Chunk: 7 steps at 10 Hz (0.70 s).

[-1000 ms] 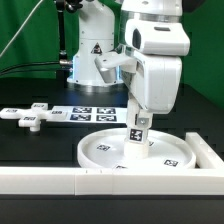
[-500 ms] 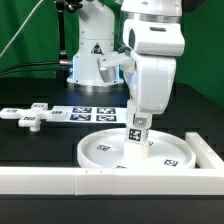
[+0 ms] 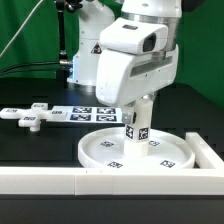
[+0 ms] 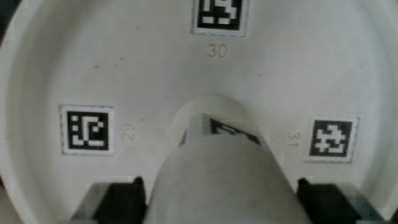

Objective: Assemble round table

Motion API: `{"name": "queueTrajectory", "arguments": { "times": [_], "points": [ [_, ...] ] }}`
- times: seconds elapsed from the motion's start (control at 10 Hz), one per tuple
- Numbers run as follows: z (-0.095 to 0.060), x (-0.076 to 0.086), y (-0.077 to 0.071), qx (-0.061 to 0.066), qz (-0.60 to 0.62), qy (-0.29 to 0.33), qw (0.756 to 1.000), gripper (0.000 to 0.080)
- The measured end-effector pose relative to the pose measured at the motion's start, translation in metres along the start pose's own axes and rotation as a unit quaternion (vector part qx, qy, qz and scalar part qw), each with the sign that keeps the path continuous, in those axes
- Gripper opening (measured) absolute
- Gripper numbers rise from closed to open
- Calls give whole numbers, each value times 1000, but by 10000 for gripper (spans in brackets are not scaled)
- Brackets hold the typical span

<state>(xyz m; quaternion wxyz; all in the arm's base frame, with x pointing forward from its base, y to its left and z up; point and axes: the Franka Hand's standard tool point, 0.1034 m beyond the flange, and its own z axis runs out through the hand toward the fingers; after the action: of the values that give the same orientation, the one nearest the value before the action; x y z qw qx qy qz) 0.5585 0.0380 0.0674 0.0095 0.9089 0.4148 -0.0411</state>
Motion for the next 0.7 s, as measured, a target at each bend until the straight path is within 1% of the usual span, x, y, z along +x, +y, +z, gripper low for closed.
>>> {"name": "queueTrajectory", "arguments": {
  "times": [0.1,0.2,0.4,0.7],
  "points": [
    [1,0,-1,2,72,4,997,407],
    [1,0,-1,5,141,6,990,407],
    [1,1,-1,7,184,8,983,407],
    [1,1,-2,9,286,7,958,409]
  ]
}}
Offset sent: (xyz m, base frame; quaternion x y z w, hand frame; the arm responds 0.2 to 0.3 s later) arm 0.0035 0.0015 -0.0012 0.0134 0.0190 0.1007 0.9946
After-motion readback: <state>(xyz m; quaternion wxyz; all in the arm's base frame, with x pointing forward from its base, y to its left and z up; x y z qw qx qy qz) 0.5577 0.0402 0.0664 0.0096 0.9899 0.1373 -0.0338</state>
